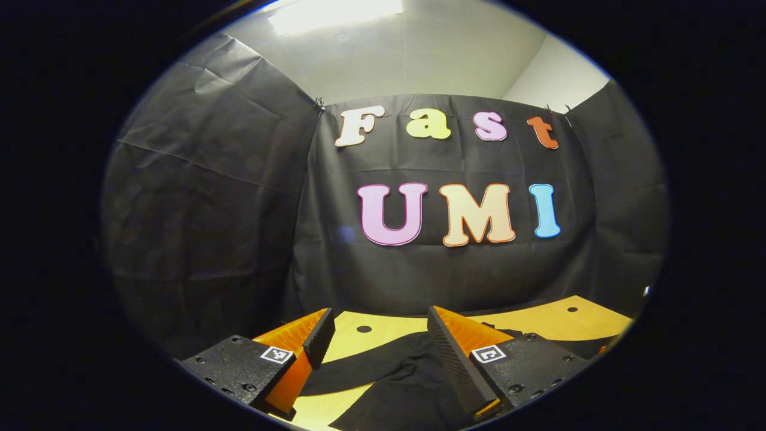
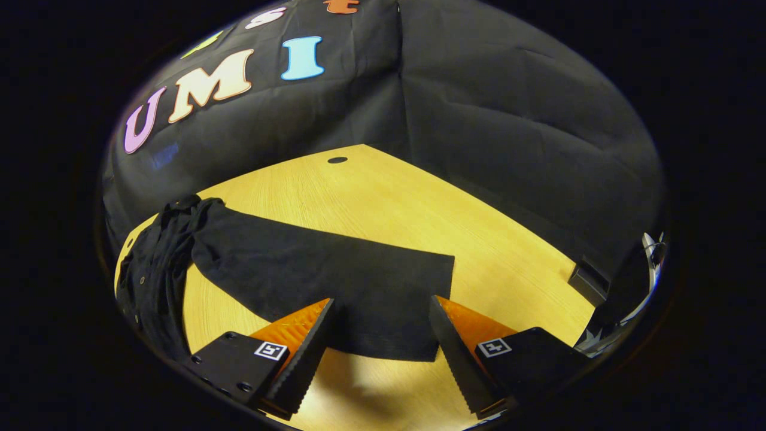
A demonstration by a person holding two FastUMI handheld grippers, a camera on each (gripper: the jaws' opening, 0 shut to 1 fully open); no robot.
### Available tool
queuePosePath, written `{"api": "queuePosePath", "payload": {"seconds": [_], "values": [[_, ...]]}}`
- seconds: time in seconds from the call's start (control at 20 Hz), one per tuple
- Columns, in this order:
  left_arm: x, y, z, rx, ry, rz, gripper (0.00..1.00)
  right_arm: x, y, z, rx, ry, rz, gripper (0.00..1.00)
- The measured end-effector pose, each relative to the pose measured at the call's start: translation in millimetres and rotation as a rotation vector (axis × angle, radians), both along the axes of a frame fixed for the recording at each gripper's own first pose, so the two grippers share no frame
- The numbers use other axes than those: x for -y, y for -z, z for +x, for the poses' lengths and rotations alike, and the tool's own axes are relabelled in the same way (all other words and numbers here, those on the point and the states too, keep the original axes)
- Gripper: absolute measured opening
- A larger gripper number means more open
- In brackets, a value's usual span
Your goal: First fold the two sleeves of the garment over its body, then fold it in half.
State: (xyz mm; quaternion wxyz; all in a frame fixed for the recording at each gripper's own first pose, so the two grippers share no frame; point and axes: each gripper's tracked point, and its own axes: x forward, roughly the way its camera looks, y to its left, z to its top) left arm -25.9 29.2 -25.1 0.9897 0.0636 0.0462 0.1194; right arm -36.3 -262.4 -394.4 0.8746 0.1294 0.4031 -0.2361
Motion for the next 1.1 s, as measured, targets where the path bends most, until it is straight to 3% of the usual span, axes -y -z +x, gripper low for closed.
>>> {"api": "queuePosePath", "payload": {"seconds": [0.4, 0.55, 0.95, 1.1], "values": [[2.3, -3.3, -11.8, 0.000, -0.011, 0.019, 0.91, -0.9, 6.6, 0.1, 0.039, -0.006, -0.024, 1.00], [5.4, -4.4, -13.0, -0.005, -0.006, 0.026, 0.92, -5.5, 8.9, 3.5, 0.039, -0.030, -0.009, 0.96], [5.1, -2.6, -17.0, -0.011, 0.002, 0.016, 0.91, -23.5, 9.6, 12.0, 0.041, -0.127, -0.014, 0.34], [1.3, -3.0, -17.6, -0.007, -0.003, 0.011, 0.91, -25.7, 9.5, 11.2, 0.026, -0.129, 0.001, 0.20]]}}
